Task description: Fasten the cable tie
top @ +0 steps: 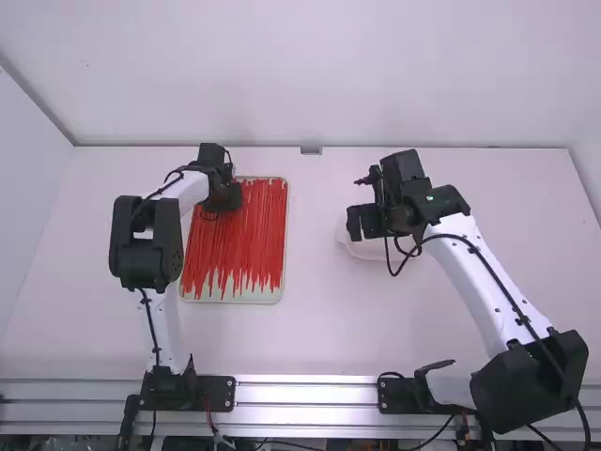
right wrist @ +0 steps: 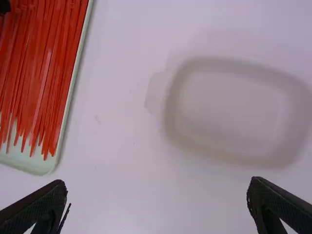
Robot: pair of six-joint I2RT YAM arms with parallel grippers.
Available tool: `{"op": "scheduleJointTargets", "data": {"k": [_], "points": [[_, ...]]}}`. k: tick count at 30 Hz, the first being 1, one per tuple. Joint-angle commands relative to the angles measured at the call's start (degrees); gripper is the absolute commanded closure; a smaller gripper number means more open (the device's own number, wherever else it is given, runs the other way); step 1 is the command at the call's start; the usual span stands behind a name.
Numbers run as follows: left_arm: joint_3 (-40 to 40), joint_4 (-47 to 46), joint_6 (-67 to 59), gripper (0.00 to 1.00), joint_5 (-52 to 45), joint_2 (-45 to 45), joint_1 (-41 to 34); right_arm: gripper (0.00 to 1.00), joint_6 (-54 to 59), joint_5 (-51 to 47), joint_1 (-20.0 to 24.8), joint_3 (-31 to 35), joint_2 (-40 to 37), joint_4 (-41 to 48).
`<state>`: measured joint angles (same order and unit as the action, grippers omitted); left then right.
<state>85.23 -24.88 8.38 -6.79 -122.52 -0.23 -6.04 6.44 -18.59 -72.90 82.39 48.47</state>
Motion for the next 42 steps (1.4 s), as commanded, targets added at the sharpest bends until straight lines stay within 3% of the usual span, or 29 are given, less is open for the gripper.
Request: {"op": "scheduleJointTargets", "data": {"k": [1,21,32,42], "points": [[0.5,-0.3,-0.7,0.87,0.2,-0.9,0.3,0.01,0.0,-0.1,-0.1,0.1,-0.4,-0.3],[-2.0,-1.5,-2.3,0.86,0.2,-0.9,0.2,0.01,-0.1,-0.1,1.2,0.1,-0.4,-0.5],[-3.8,-1.0,-2.2,0.98,0.2,-0.9,0.2,0.01,-0.1,-0.1,1.5,0.1,-0.4,-0.8],[2.6,-5.2,-1.8,0.98,0.3,0.1,0.2,0.01,-0.2,0.0,1.3,0.1,-0.4,-1.6]]}}
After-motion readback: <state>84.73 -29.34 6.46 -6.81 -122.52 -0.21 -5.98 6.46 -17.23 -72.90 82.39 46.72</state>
